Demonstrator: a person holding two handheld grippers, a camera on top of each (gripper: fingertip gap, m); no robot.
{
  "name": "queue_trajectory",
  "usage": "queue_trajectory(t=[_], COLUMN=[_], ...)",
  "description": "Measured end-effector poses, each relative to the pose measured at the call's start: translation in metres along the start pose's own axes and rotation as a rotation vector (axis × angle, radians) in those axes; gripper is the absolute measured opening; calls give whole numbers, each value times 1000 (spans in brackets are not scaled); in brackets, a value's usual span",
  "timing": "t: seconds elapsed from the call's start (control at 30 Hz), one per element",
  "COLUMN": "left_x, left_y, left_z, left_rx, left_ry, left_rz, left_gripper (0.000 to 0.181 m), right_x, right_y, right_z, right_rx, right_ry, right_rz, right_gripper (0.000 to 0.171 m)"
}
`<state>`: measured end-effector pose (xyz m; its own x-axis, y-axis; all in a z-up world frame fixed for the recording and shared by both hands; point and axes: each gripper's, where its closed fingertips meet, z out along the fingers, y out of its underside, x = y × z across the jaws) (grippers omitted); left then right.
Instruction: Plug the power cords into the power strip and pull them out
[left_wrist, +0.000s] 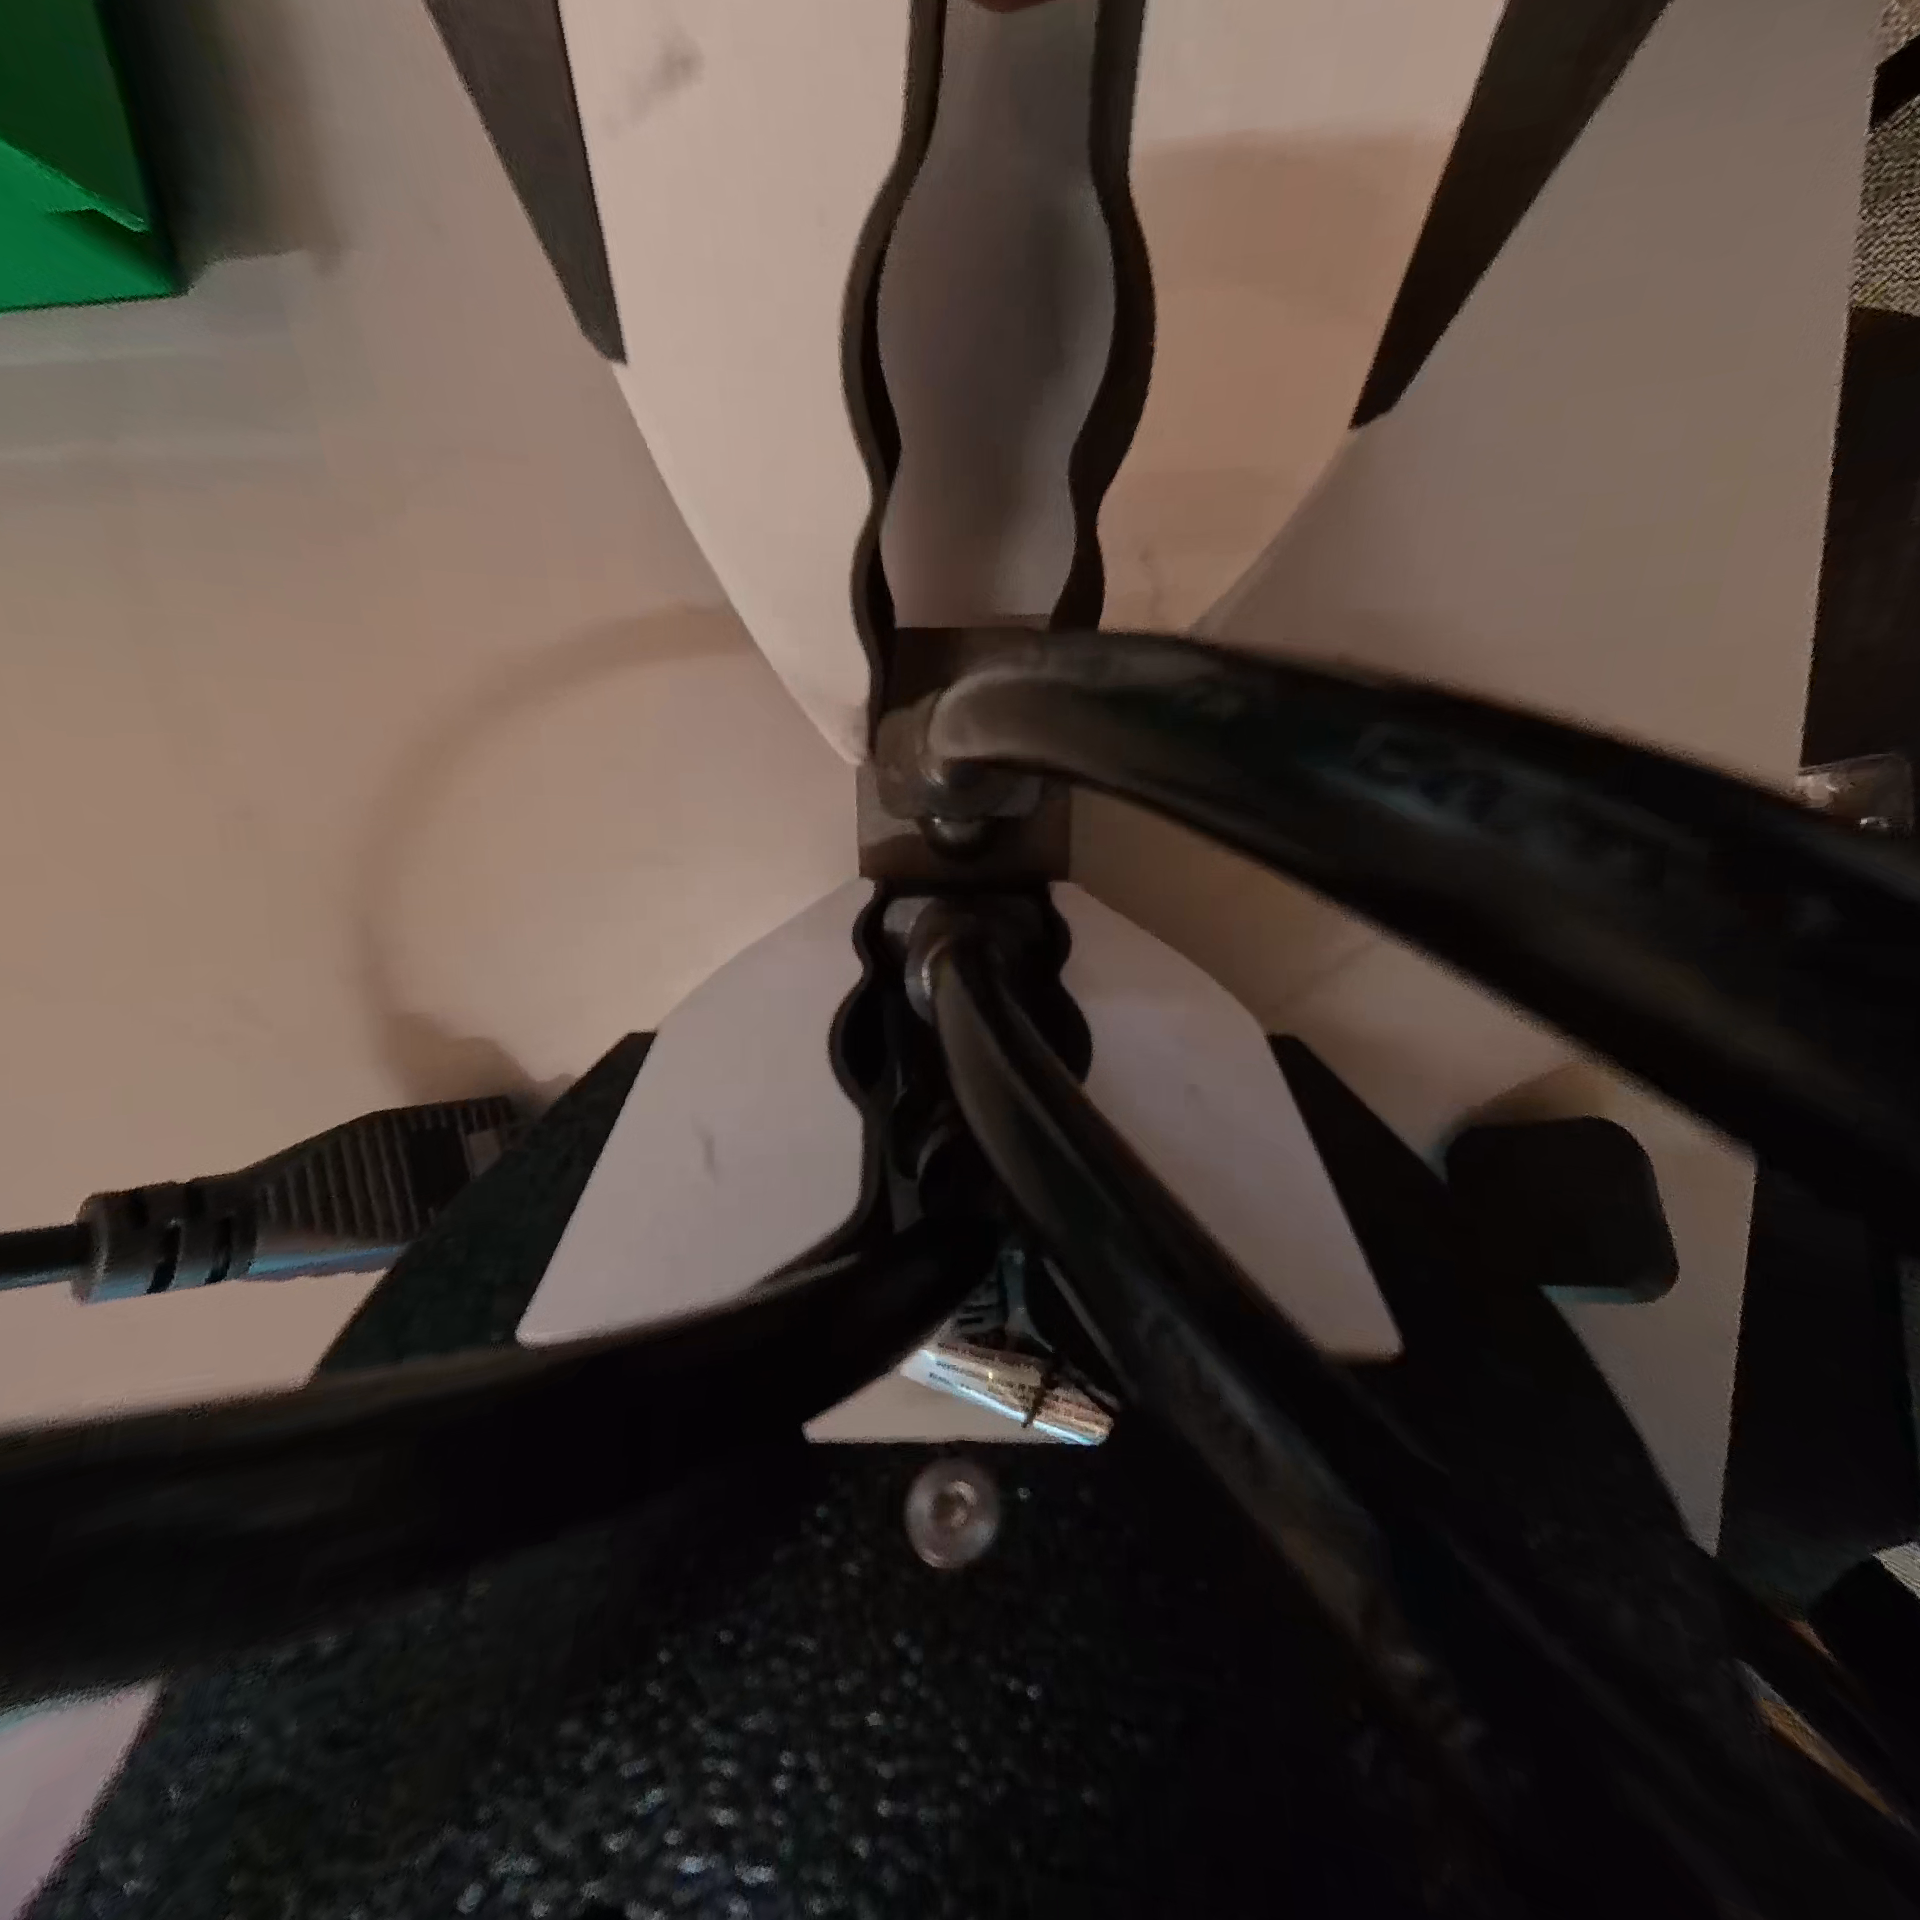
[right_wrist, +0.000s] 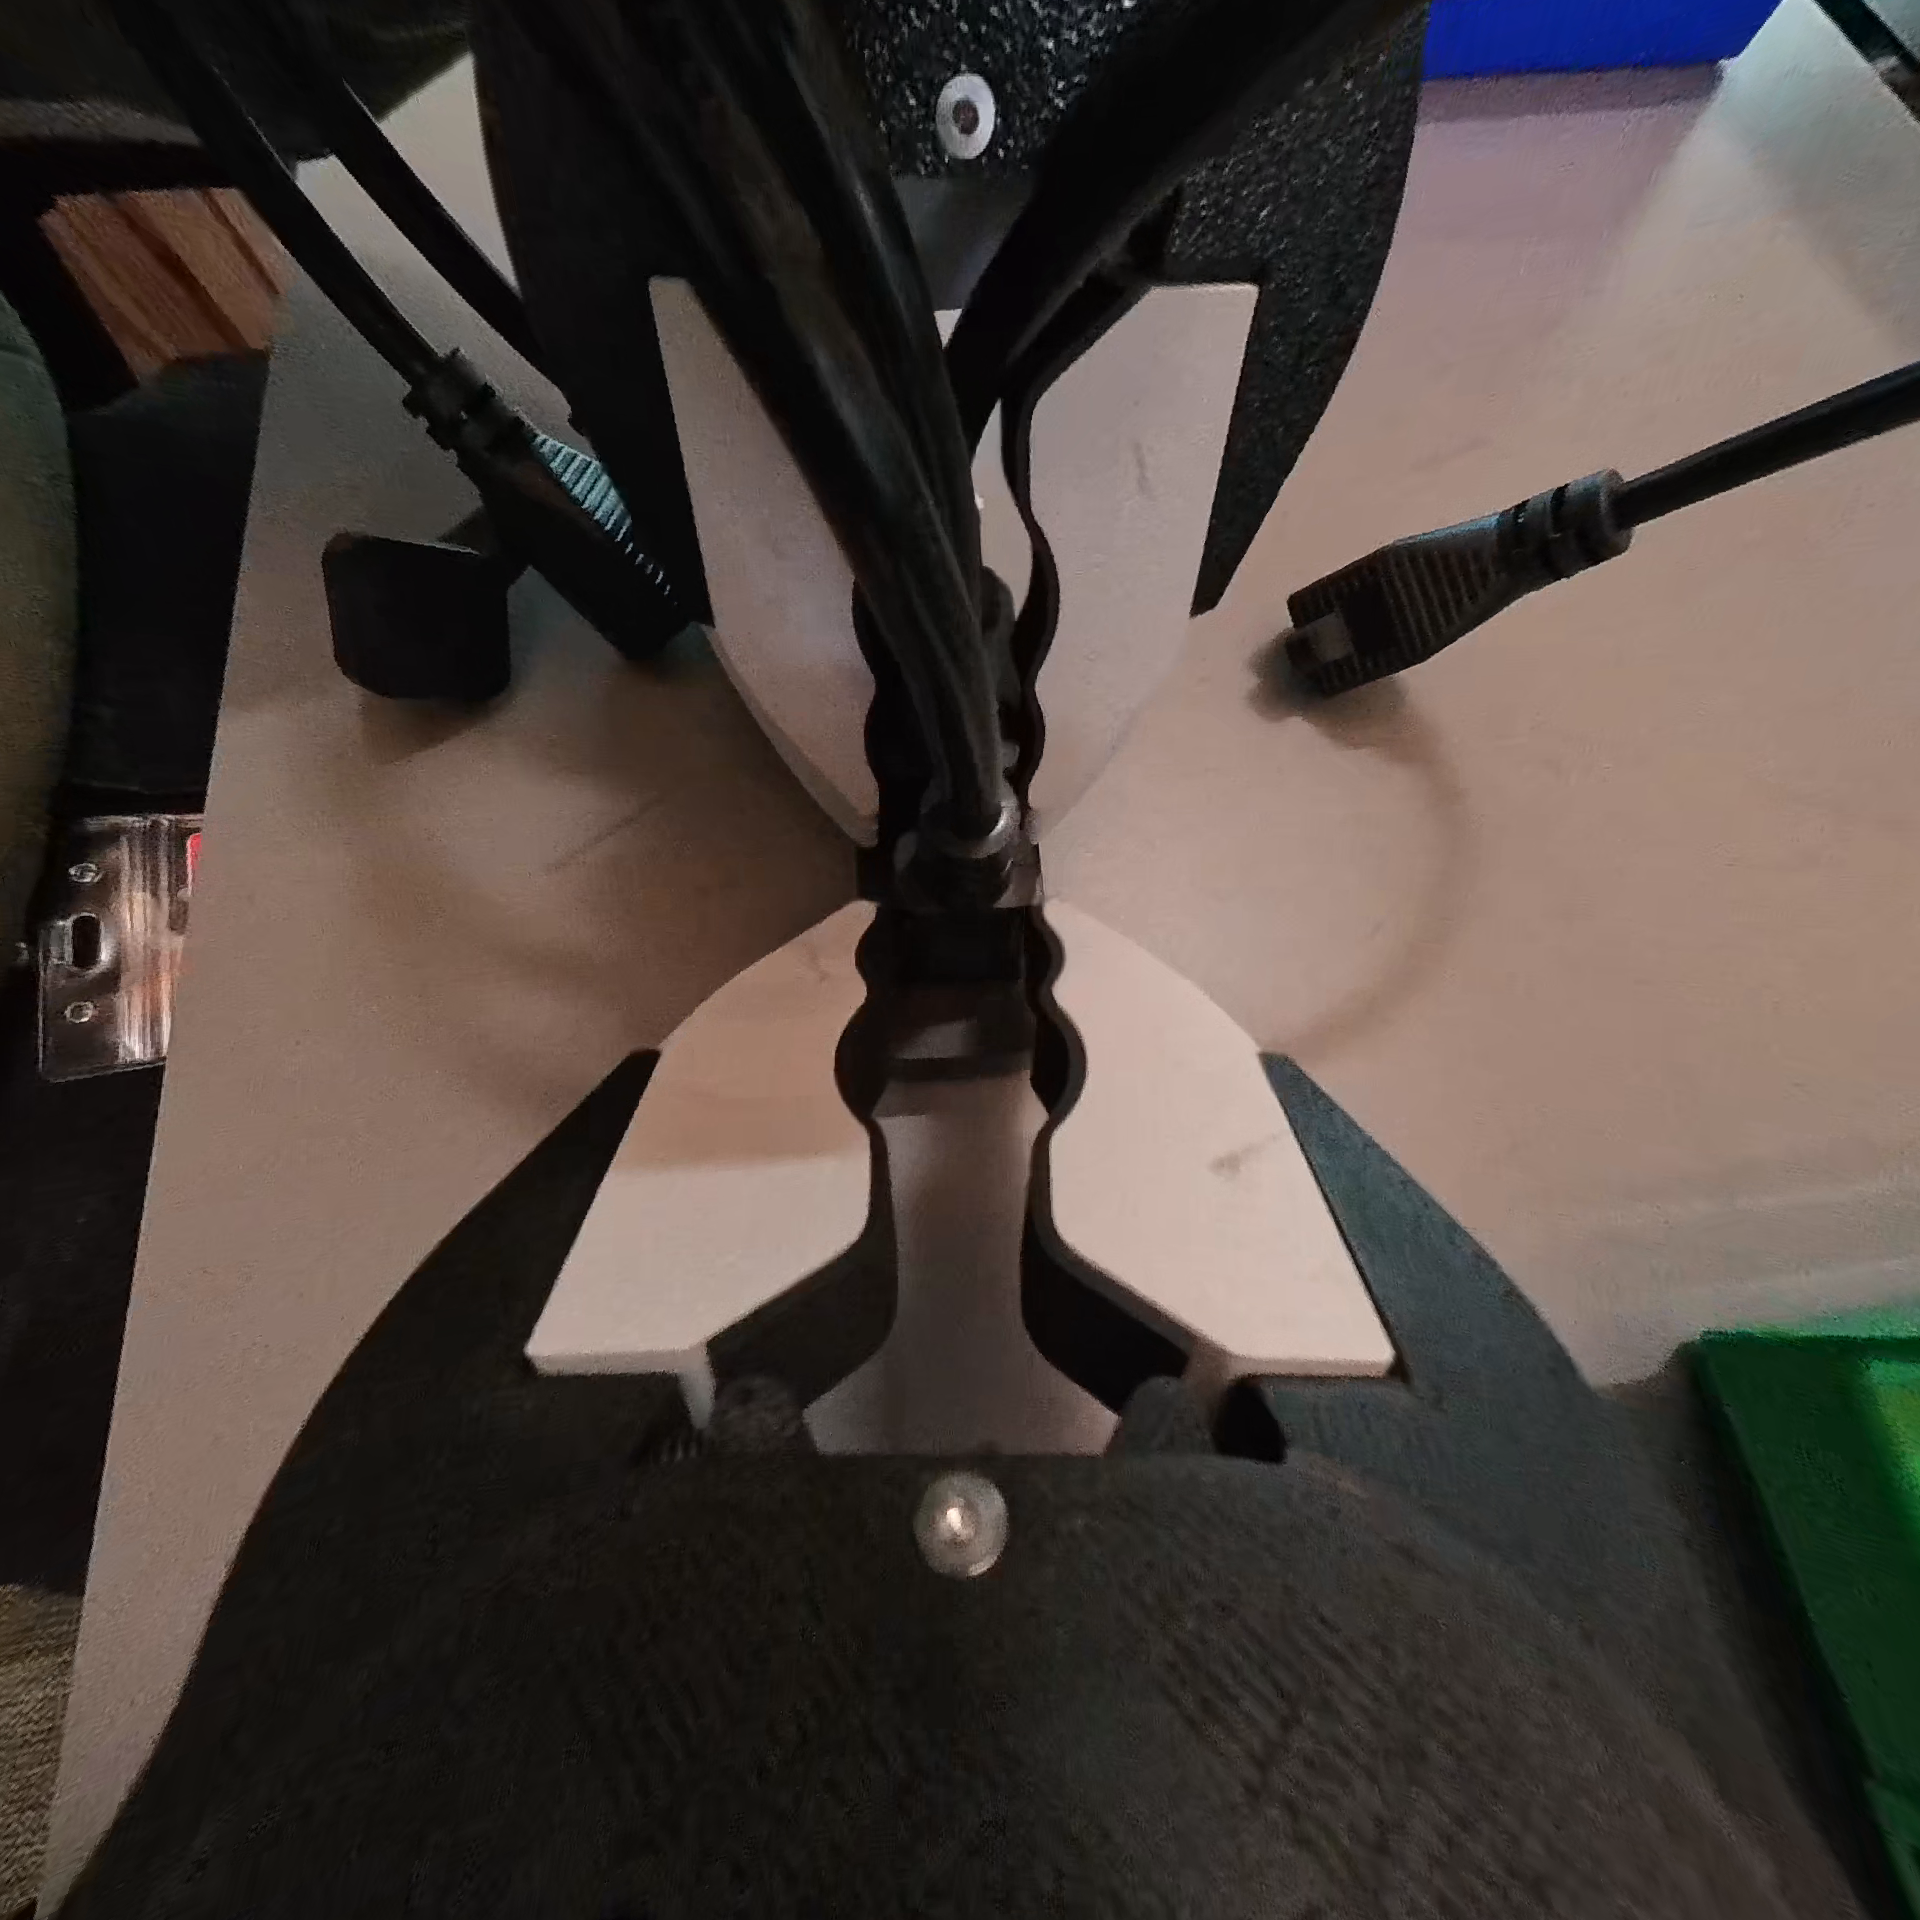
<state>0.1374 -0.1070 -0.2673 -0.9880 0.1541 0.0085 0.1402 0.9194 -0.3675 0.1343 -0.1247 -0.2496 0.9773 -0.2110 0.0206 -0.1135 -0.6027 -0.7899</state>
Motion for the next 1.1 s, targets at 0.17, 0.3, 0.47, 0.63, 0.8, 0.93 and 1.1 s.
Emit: queue_trajectory(t=[0.17,0.3,0.47,0.63,0.8,0.93,1.1], left_x=[0,-2,-9,-23,-36,-37,-37], left_y=[0,2,-1,8,17,20,20], left_z=[0,0,1,-3,-7,-8,-8], left_rx=[-29,-16,64,48,25,24,22], left_ry=[2,1,-5,9,39,40,50], left_rz=[20,28,9,33,36,63,92], left_gripper=[25,26,31,26,26,26,26], right_x=[-1,1,7,22,33,34,34], right_y=[4,3,0,-6,-12,-13,-13], right_z=[6,7,11,19,27,28,29], right_rx=[-56,-18,9,-14,-28,-20,-30], right_ry=[19,46,96,139,176,194,208], right_rz=[-8,47,89,111,157,164,185], right_gripper=[24,24,25,25,25,25,25])
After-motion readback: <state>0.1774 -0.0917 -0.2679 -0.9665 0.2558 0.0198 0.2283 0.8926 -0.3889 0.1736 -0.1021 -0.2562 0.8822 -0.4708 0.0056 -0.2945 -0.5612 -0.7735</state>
